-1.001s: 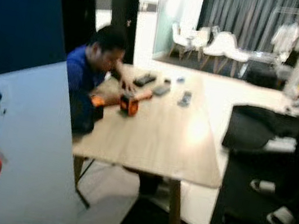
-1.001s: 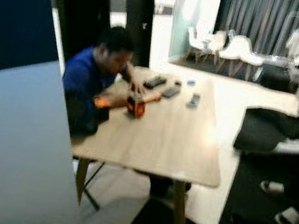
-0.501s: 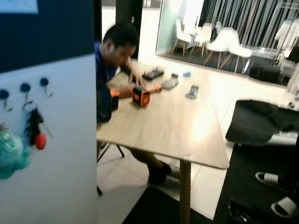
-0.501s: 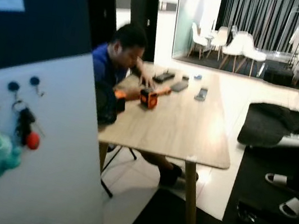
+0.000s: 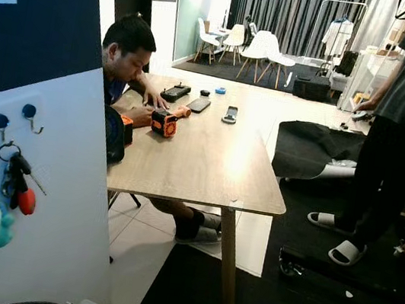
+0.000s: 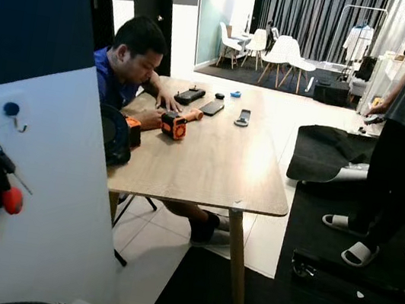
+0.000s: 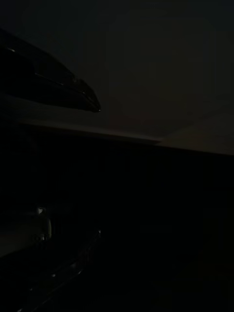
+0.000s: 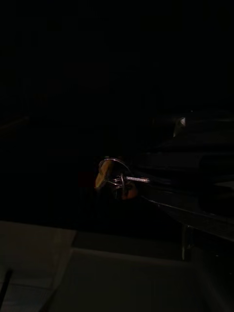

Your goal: Hang keys on a hook

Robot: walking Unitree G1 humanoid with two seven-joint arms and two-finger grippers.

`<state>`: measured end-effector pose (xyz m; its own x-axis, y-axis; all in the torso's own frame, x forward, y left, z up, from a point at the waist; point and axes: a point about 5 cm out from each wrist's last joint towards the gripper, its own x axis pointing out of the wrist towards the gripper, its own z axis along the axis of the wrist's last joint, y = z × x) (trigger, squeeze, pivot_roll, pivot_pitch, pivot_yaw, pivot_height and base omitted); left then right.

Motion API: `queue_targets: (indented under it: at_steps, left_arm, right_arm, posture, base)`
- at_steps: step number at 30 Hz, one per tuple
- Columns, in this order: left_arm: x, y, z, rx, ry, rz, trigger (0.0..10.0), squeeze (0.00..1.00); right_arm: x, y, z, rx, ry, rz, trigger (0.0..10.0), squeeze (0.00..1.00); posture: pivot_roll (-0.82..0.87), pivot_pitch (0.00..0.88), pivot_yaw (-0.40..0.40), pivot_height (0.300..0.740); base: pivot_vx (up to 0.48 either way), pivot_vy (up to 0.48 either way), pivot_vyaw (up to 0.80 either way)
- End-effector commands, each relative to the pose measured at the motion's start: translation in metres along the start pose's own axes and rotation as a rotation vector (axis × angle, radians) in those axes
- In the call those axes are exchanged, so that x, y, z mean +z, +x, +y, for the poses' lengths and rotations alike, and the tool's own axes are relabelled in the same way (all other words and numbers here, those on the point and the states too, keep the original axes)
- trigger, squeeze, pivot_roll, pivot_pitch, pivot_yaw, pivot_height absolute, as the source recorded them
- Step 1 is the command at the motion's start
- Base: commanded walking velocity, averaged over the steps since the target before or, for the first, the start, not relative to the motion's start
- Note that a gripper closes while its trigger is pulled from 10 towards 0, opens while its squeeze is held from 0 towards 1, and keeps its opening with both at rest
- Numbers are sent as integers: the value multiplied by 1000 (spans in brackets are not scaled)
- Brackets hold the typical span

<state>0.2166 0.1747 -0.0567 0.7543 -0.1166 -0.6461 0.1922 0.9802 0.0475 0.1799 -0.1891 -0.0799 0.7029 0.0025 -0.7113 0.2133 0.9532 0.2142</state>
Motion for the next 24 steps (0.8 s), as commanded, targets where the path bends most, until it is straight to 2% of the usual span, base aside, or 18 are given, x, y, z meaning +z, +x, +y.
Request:
queue_targets:
  at_steps: [1,17,24]
  left_arm:
    - [-2,-1,-1,-6,-1,3,10000,0]
    - [-2,-1,-1,5,-40,-5,10000,0]
    - [-3,-1,-2,-10,-17,3,10000,0]
  right_arm:
    - [-4,-1,0,3,-4,16,10000,0]
    - [-3,0,1,7,-9,17,10000,0]
    - [-3,0,1,5,-9,17,10000,0]
  posture:
    - [64,9,25,740]
    - [68,22,23,740]
    - [67,23,23,740]
  base:
    - [0,0,0]
    - [0,0,0]
    - [0,-439,0]
